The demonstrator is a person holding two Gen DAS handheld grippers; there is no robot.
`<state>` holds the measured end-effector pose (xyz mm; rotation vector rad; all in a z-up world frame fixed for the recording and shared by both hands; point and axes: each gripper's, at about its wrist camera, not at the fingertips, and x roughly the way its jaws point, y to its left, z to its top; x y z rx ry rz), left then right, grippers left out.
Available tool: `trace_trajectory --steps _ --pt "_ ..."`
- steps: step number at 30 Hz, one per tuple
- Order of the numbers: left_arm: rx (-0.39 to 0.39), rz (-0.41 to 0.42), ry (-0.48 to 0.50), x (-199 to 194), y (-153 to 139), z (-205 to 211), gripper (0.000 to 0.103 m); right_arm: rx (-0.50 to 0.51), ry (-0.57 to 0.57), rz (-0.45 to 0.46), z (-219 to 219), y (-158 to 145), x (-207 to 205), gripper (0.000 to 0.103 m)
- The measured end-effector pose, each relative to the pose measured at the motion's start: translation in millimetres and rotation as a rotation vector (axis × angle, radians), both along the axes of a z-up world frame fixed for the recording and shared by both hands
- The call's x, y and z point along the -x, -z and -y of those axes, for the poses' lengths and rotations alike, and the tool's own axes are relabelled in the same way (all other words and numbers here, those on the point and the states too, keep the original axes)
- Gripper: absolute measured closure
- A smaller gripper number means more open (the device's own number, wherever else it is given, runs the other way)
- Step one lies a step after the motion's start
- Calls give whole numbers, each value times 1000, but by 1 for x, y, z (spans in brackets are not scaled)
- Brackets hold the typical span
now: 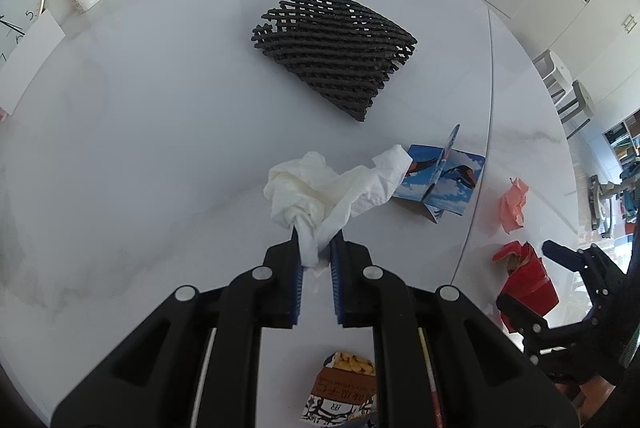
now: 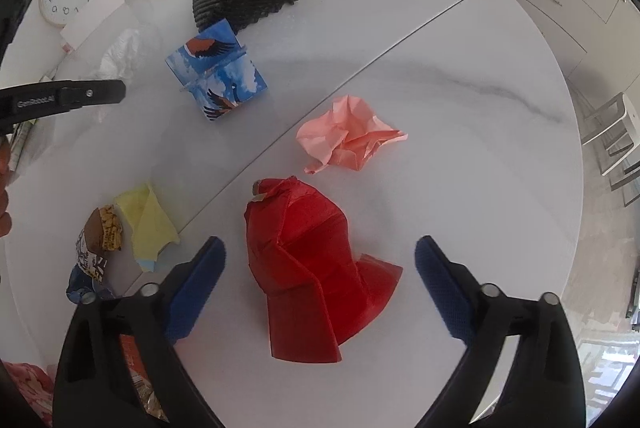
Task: Collect trash
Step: 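Grasp the white tissue with the left tool while the right tool grasps the red paper, then carry the white tissue and red paper toward the white bin with both tools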
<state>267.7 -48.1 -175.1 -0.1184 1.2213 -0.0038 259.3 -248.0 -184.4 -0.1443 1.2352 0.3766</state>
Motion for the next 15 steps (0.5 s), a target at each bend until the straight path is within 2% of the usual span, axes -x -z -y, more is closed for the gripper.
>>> trace_trajectory --steps 7,15 --pt "-26 33 23 21 -26 3 91 -22 20 3 2 -1 4 31" --pt "-26 70 43 52 -56 12 91 -78 76 69 14 -39 24 32"
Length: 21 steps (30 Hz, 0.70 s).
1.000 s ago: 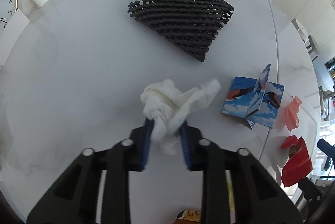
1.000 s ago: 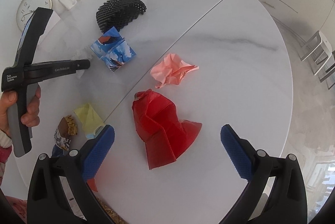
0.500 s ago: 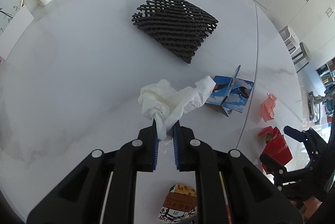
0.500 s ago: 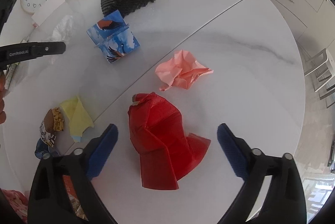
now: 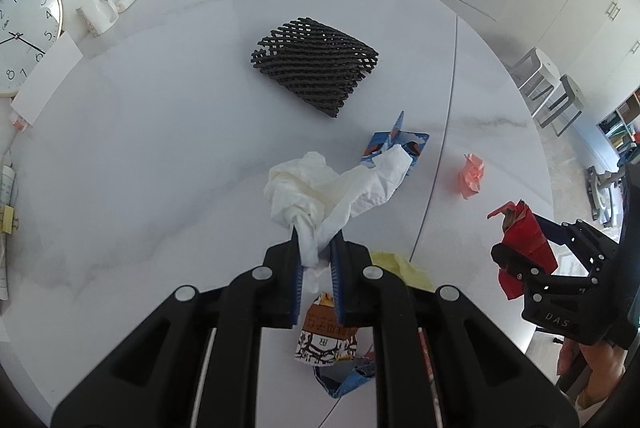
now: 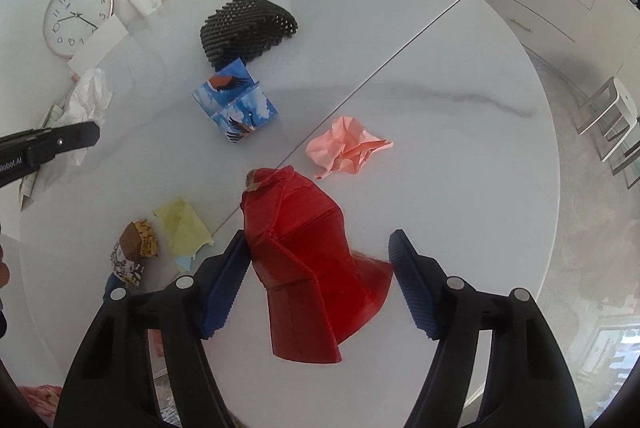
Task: Collect trash
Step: 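Carry the white tissue and red paper toward the white bin with both tools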
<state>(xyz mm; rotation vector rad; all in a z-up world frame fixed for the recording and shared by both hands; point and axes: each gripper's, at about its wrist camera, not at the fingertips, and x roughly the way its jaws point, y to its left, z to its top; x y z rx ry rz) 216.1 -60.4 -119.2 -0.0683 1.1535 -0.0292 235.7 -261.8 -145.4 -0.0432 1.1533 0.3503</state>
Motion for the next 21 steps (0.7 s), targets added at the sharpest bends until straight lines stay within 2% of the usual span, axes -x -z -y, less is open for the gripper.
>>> trace_trajectory --steps 5,10,15,21 --pt "29 38 58 34 -24 18 91 -47 69 44 21 -32 36 32" --pt "2 72 190 82 -42 55 91 -57 171 73 52 -51 92 32" --pt "56 50 335 131 -45 100 91 -61 313 69 94 -51 164 31" --pt "77 -22 544 188 -23 172 91 -49 457 22 136 -31 237 31"
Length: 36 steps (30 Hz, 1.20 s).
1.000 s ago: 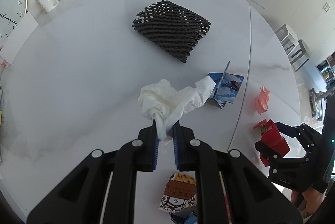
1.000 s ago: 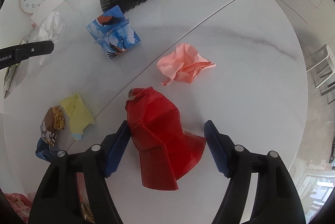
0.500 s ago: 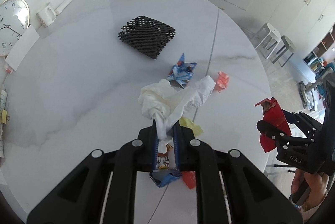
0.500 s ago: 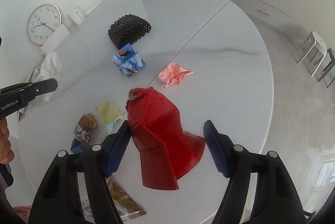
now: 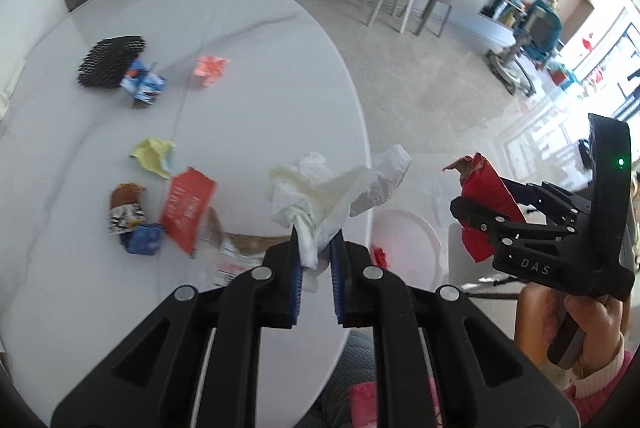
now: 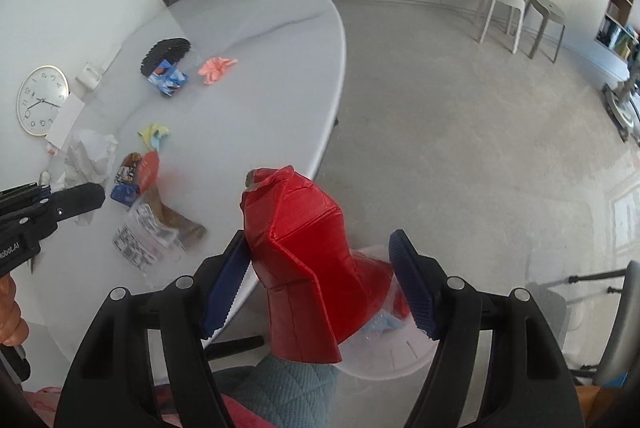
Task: Collect trash
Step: 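Carry the white tissue and red paper toward the white bin with both tools, then open both tools over the bin, dropping tissue and red paper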
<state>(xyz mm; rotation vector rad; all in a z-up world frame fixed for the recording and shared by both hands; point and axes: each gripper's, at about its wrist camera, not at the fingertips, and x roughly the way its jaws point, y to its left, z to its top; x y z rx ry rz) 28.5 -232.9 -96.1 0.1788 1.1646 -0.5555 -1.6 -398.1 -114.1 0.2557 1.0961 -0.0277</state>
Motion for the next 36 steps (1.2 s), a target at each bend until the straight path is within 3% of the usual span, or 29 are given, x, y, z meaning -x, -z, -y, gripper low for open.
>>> trace_trajectory --steps 8,15,18,20,27,36 --pt "-59 -147 181 49 62 93 91 5 90 -36 52 19 49 31" --pt "-118 -269 172 67 124 147 90 -46 59 -69 95 41 65 31" --pt "-162 -298 141 70 136 156 70 -51 19 -86 105 51 66 31" --pt "-170 -275 116 72 135 159 52 -55 -9 -97 109 57 65 31" --pt "-152 -241 31 68 113 151 33 -60 -96 -116 113 70 61 31" --pt "-113 -85 -123 57 43 102 17 -33 -226 -140 94 88 51 26"
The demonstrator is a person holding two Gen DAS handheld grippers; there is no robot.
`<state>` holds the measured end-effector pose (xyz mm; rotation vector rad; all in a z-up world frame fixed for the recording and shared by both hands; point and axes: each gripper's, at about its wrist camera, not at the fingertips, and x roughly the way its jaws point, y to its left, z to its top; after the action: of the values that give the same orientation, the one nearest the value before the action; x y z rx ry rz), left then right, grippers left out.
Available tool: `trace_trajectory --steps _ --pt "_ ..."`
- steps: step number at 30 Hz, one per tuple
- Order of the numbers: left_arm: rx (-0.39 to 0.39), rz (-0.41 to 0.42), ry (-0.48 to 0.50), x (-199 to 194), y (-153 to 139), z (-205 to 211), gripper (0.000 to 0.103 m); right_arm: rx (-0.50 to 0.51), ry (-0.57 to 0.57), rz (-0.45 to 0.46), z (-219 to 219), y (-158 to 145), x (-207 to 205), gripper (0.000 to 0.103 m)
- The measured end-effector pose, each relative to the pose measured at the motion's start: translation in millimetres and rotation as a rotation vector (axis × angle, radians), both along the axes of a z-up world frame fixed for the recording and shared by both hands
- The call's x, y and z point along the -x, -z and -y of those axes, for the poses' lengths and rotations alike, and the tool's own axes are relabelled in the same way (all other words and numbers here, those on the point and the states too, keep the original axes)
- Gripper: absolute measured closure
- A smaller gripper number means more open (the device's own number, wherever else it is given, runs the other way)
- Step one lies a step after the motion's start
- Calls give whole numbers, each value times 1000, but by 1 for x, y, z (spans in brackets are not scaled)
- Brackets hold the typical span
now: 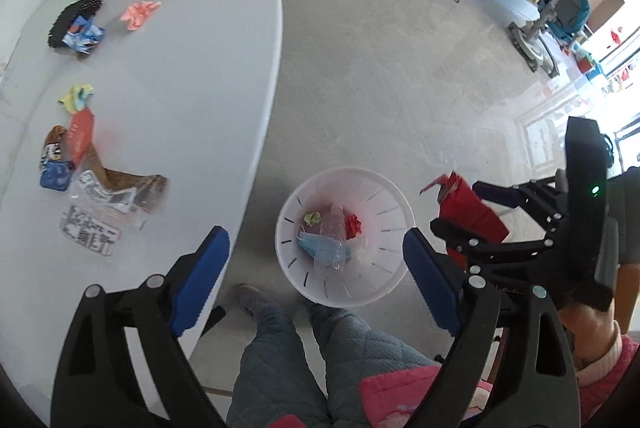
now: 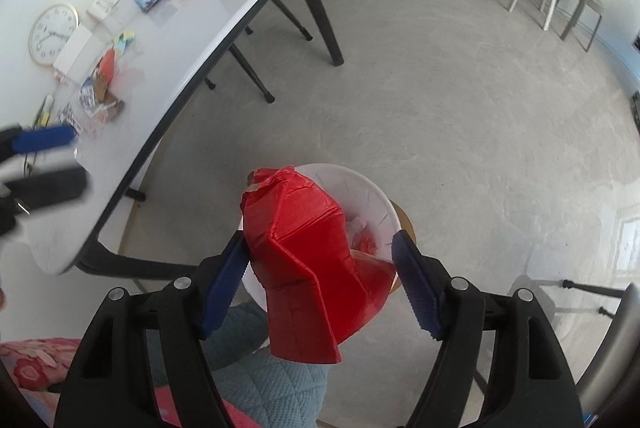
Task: Collect trash
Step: 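Open both tools over the bin, dropping tissue and red paper, then move both tools back over the table toward the black mesh and blue box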
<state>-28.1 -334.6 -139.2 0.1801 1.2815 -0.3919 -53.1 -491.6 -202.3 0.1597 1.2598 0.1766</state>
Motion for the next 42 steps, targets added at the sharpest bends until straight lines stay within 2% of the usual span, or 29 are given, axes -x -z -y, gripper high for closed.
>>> trace_trajectory --steps 2,5,9,16,22,26,33,38,42 --pt "6 22 -35 -3 -10 -8 14 8 -30 -11 -7 5 -1 24" --pt "3 47 -69 -5 -22 -18 12 12 -54 -34 -13 12 -3 13" --pt "-21 72 -81 -5 -29 -23 11 15 -45 -46 -16 10 -7 9" --pt "9 77 -131 -10 -36 -41 11 1 -2 18 -16 -30 -21 5" --pt "32 91 -168 -20 -45 -70 11 11 -22 100 -44 -75 -44 3" --pt "43 116 -189 -34 -55 -99 11 15 -37 143 -72 -95 -62 3" --pt "16 179 -236 -53 -70 -163 11 16 -21 183 -123 -114 -95 3" --pt "15 202 -283 -65 -71 -217 11 -10 9 197 -153 -122 -119 3" --pt "25 205 -310 -76 -68 -251 11 19 7 203 -180 -127 -135 3"
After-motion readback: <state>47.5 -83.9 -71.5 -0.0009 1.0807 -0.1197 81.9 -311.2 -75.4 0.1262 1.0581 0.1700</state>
